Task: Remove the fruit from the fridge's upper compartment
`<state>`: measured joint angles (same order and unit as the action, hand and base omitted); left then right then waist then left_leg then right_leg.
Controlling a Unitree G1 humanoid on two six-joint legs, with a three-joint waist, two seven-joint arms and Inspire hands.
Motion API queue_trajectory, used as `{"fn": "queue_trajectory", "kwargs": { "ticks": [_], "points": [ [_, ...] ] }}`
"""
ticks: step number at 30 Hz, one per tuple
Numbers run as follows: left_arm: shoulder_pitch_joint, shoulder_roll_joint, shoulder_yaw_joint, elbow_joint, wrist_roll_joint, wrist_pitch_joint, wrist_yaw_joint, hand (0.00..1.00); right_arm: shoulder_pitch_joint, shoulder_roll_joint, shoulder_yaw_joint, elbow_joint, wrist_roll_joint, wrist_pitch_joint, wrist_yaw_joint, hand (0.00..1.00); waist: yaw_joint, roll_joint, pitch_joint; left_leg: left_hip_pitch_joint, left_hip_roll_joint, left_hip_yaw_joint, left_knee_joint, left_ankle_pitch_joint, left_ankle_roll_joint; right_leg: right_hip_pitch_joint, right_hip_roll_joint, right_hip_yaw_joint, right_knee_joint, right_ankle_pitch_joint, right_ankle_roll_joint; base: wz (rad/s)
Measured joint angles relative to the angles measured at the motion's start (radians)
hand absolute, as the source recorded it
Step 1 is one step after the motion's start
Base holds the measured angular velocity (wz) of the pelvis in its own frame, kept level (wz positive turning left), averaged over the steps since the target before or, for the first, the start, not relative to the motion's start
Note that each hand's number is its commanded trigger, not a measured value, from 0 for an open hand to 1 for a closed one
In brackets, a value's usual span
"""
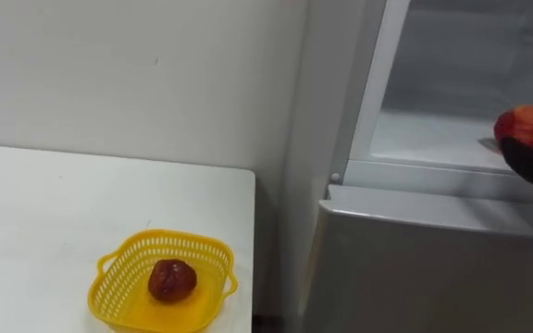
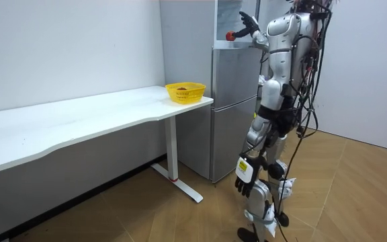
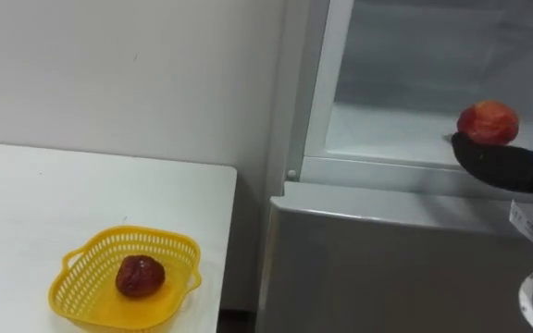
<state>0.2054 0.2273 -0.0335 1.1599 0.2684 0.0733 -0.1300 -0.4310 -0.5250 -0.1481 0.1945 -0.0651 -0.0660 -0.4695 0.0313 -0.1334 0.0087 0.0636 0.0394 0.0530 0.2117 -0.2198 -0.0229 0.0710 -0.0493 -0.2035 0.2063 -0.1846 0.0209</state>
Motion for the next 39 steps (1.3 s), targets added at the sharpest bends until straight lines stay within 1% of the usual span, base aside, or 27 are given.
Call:
{"fn": "queue_trajectory", "kwargs": {
  "ticks": [1,3,4,5,7,9,12,15,18,21,23,25,27,32,34,37,39],
  "points": [
    [-0.005,0.002,0.0,-0.001,0.0,0.006,0.0,0.0,-0.033,-0.004,0.011,0.042,0.027,0.005,0.013,0.0,0.0,-0.006,0.0001,-0.003,0.0,0.0,0.001,0.0,0.0,-0.003,0.0,0.0,-0.001,0.0,0.0,0.0],
    [-0.007,0.006,0.0,-0.001,0.001,0.01,0.0,0.0,-0.066,-0.007,0.016,0.085,0.062,0.022,0.033,0.0,0.003,-0.014,-0.0041,-0.003,0.0,-0.001,0.001,0.0,0.0,-0.003,0.0,-0.001,-0.001,0.0,0.0,0.0],
    [-0.005,0.011,0.001,-0.002,0.0,0.011,0.0,0.0,-0.08,-0.02,0.031,0.109,0.083,0.03,0.038,0.0,0.005,-0.019,-0.0063,-0.003,0.0,-0.003,0.001,0.0,0.0,-0.002,0.0,-0.004,-0.001,0.0,0.0,0.04],
    [-0.003,0.014,0.001,-0.002,0.0,0.011,0.0,0.0,-0.09,-0.028,0.042,0.122,0.092,0.036,0.038,0.0,0.005,-0.022,-0.0068,-0.003,0.0,-0.005,0.001,0.0,0.0,-0.001,0.0,-0.007,-0.001,0.0,0.0,0.1],
    [0.001,0.03,0.0,-0.004,0.0,0.017,0.0,0.0,-0.131,-0.061,0.071,0.191,0.1,0.043,0.047,0.0,0.004,-0.036,-0.0064,-0.008,0.0,-0.016,0.001,0.0,0.0,0.0,0.0,-0.022,-0.001,0.0,0.0,0.13],
    [0.01,0.039,0.003,-0.006,0.0,0.018,0.0,0.0,-0.147,-0.081,0.09,0.216,0.103,0.047,0.05,0.0,0.005,-0.044,-0.0069,-0.011,0.0,-0.018,0.004,0.0,0.0,0.0,0.0,-0.023,-0.003,0.0,0.0,0.08],
    [0.022,0.048,0.028,-0.024,0.0,0.022,0.0,0.0,-0.149,-0.102,0.09,0.231,0.103,0.047,0.057,0.0,0.005,-0.053,-0.0063,-0.02,0.0,-0.025,0.011,0.0,0.0,-0.001,0.0,-0.029,-0.004,0.0,0.0,0.06],
    [0.029,0.056,0.036,-0.038,0.001,0.022,0.0,0.0,-0.149,-0.112,0.09,0.233,0.102,0.047,0.058,0.0,0.004,-0.052,-0.006,-0.022,0.0,-0.025,0.013,0.0,0.0,-0.001,-0.001,-0.034,-0.005,0.0,0.0,0.0],
    [0.029,0.06,0.048,-0.051,0.0,0.021,0.004,0.0,-0.15,-0.112,0.09,0.254,0.102,0.047,0.058,0.0,0.002,-0.049,-0.0054,-0.029,0.0,-0.028,0.021,0.0,0.0,-0.001,-0.002,-0.044,-0.005,0.001,-0.002,0.04],
    [0.03,0.06,0.05,-0.058,0.0,0.021,0.006,0.0,-0.15,-0.112,0.09,0.276,0.102,0.047,0.059,0.0,0.003,-0.041,-0.0052,-0.038,0.0,-0.029,0.024,0.0,-0.001,-0.004,-0.002,-0.047,-0.004,0.002,-0.004,0.02],
    [0.035,0.059,0.05,-0.059,0.001,0.022,0.006,0.0,-0.15,-0.112,0.09,0.285,0.102,0.047,0.059,0.0,0.003,-0.027,-0.0122,-0.039,0.0,-0.029,0.023,0.0,-0.001,-0.003,-0.002,-0.049,-0.003,0.002,-0.004,0.0],
    [0.037,0.059,0.052,-0.06,0.001,0.023,0.006,0.0,-0.15,-0.117,0.09,0.3,0.105,0.047,0.06,0.0,0.003,-0.019,-0.0164,-0.038,0.0,-0.03,0.023,0.0,-0.001,-0.003,-0.002,-0.05,-0.003,0.002,-0.004,0.0],
    [0.039,0.059,0.065,-0.06,0.001,0.026,0.006,0.0,-0.153,-0.12,0.09,0.313,0.114,0.053,0.07,0.0,0.004,-0.016,-0.017,-0.038,0.0,-0.033,0.023,0.0,-0.002,-0.003,-0.002,-0.051,-0.003,0.002,-0.004,0.0],
    [0.044,0.058,0.069,-0.066,0.007,0.032,0.006,0.0,-0.174,-0.128,0.09,0.367,0.137,0.06,0.1,0.0,0.002,-0.017,-0.0172,-0.036,-0.001,-0.038,0.026,0.001,-0.002,-0.002,-0.002,-0.053,-0.002,0.002,-0.004,0.02],
    [0.045,0.058,0.069,-0.07,0.008,0.034,0.006,0.0,-0.189,-0.138,0.09,0.391,0.137,0.064,0.12,0.0,0.003,-0.018,-0.017,-0.036,-0.001,-0.039,0.026,0.001,-0.002,-0.002,-0.002,-0.053,-0.002,0.002,-0.004,0.0],
    [0.05,0.058,0.069,-0.073,0.007,0.039,0.004,0.0,-0.193,-0.152,0.091,0.394,0.135,0.073,0.154,0.0,0.003,-0.022,-0.0151,-0.035,0.0,-0.039,0.026,0.001,-0.003,-0.003,-0.003,-0.051,-0.001,0.002,-0.004,0.0],
    [0.055,0.058,0.069,-0.075,0.007,0.042,0.004,0.0,-0.199,-0.154,0.094,0.398,0.134,0.079,0.178,0.0,0.001,-0.026,-0.0142,-0.035,0.0,-0.039,0.026,0.001,-0.003,-0.003,-0.002,-0.05,-0.001,0.002,-0.004,0.0]
  ]
}}
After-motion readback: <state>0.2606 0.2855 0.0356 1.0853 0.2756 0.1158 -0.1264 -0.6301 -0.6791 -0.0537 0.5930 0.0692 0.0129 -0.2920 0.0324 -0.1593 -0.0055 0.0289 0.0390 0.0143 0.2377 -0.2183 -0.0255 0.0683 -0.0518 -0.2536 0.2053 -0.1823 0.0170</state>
